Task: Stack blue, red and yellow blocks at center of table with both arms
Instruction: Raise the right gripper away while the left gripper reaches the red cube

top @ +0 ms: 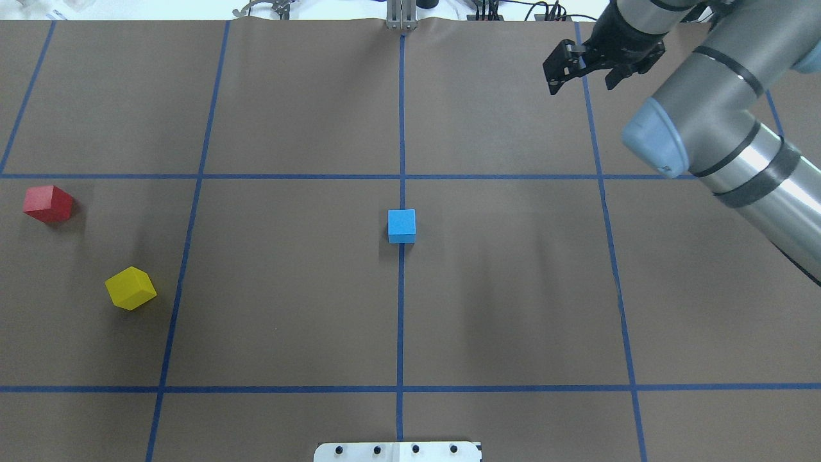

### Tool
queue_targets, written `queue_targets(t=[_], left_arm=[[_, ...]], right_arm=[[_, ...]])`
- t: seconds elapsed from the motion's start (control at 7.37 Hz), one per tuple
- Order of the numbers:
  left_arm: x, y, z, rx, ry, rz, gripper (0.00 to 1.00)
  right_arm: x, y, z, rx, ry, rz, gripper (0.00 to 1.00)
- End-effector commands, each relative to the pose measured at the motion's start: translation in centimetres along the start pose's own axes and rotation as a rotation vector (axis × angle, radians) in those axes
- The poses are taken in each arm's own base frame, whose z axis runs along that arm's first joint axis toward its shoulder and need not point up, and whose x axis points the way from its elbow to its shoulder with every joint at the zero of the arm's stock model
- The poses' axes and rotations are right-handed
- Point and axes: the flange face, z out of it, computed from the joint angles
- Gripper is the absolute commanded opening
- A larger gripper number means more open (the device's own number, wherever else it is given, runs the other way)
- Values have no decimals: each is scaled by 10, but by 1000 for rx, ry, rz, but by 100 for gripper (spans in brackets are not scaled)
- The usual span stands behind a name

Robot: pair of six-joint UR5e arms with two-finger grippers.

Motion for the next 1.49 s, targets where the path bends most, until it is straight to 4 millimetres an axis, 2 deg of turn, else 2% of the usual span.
queue_targets(t=[0.0,0.14,0.41,0.54,0.81,0.95,1.22,1.36], left_arm=[[28,27,54,-18,-89,-89,100],[41,38,75,-31,-119,-99,100],[39,61,115,-48,-139,-76,100],[47,71,130,-51,-135,-74,100],[70,71,140,-58,-112,-81,100],[72,68,141,-57,-109,-77,100],[64,78,154,-86,-128,-71,100],[66,79,155,-90,-127,-69,75]], right_arm=[[95,25,-8,-27,8,-110,99],[133,39,-12,-39,7,-152,99],[166,66,-14,-51,21,-202,99],[173,78,-16,-52,24,-210,99],[183,89,-11,-44,24,-223,99],[183,89,-10,-45,27,-222,99],[184,89,-9,-45,30,-218,99],[184,88,-9,-44,31,-219,99]])
